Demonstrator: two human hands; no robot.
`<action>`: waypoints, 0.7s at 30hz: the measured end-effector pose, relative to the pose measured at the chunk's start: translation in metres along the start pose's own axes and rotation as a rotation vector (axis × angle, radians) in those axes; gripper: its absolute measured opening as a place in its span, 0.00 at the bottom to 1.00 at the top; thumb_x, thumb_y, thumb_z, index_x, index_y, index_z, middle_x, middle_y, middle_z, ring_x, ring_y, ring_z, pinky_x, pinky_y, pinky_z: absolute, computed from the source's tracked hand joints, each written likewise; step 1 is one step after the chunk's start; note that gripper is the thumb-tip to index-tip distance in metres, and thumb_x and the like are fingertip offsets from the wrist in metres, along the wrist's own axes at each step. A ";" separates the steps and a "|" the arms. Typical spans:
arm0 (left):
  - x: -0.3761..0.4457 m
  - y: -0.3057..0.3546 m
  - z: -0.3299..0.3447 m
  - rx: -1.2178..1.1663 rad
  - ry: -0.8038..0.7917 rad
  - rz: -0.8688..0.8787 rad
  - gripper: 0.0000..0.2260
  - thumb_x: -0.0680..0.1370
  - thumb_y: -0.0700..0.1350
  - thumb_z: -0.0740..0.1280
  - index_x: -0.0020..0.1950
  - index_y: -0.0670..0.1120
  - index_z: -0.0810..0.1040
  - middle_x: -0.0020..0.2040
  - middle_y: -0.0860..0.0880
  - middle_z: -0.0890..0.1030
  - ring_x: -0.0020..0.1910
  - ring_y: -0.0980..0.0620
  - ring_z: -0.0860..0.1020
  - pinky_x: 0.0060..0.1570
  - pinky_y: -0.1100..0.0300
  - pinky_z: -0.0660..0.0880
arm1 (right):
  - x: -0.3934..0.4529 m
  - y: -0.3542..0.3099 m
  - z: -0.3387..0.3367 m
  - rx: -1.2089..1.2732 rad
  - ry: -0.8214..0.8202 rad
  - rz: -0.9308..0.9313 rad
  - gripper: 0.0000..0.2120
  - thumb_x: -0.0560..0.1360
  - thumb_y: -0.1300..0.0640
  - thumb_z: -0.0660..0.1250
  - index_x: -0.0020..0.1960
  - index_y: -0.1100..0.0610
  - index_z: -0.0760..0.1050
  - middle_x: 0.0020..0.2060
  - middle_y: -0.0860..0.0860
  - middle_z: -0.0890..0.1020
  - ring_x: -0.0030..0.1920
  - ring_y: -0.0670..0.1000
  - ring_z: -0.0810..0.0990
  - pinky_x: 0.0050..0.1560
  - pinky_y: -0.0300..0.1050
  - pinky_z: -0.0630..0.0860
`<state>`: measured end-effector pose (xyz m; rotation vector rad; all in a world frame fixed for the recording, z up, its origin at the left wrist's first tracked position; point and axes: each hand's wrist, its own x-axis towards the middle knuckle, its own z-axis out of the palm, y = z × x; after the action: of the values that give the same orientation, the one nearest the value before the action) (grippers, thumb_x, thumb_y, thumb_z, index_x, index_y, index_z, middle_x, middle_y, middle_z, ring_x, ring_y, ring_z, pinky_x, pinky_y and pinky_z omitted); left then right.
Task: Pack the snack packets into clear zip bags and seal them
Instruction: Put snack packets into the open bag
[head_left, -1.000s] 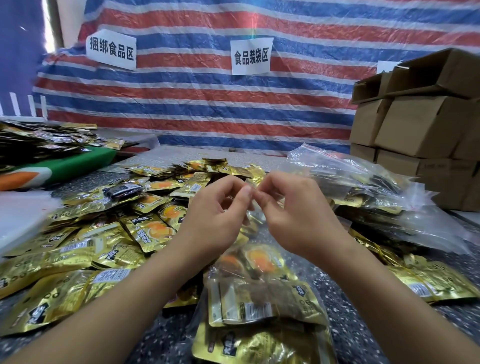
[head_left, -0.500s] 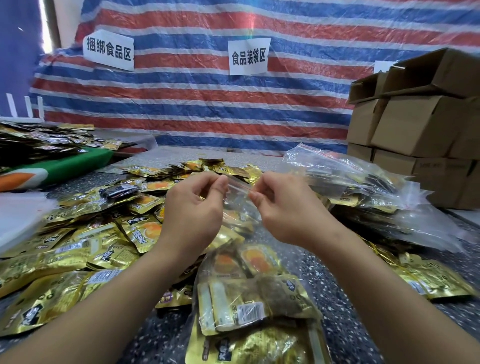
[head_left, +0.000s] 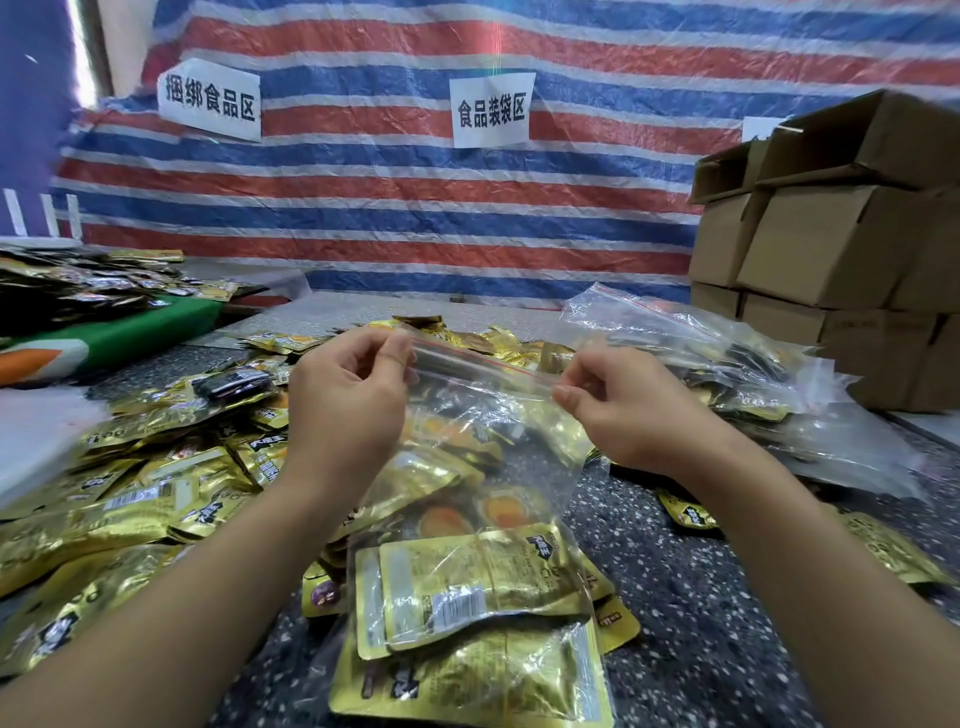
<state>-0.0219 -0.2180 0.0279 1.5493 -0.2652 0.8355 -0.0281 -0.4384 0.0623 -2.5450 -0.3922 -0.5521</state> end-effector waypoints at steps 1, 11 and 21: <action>0.001 -0.001 -0.001 -0.005 0.007 -0.006 0.12 0.81 0.45 0.66 0.38 0.53 0.82 0.34 0.51 0.82 0.31 0.57 0.76 0.32 0.61 0.73 | 0.000 0.004 -0.001 0.011 -0.003 0.012 0.12 0.79 0.54 0.68 0.37 0.51 0.73 0.31 0.46 0.74 0.31 0.45 0.70 0.33 0.43 0.67; 0.005 -0.005 -0.005 0.019 0.032 -0.042 0.13 0.82 0.46 0.64 0.38 0.51 0.81 0.31 0.54 0.80 0.29 0.59 0.74 0.31 0.64 0.72 | 0.002 0.020 -0.002 0.130 0.027 0.007 0.11 0.77 0.56 0.70 0.37 0.50 0.75 0.30 0.46 0.76 0.30 0.43 0.70 0.33 0.39 0.69; 0.010 -0.009 -0.005 -0.019 -0.041 -0.098 0.15 0.84 0.46 0.58 0.40 0.46 0.75 0.27 0.52 0.77 0.23 0.56 0.71 0.25 0.67 0.68 | -0.002 0.018 0.006 0.588 0.042 0.022 0.06 0.78 0.58 0.68 0.43 0.57 0.78 0.34 0.51 0.81 0.36 0.46 0.78 0.41 0.39 0.77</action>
<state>-0.0111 -0.2083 0.0273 1.5497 -0.2244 0.7235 -0.0218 -0.4504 0.0492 -1.9674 -0.4359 -0.4063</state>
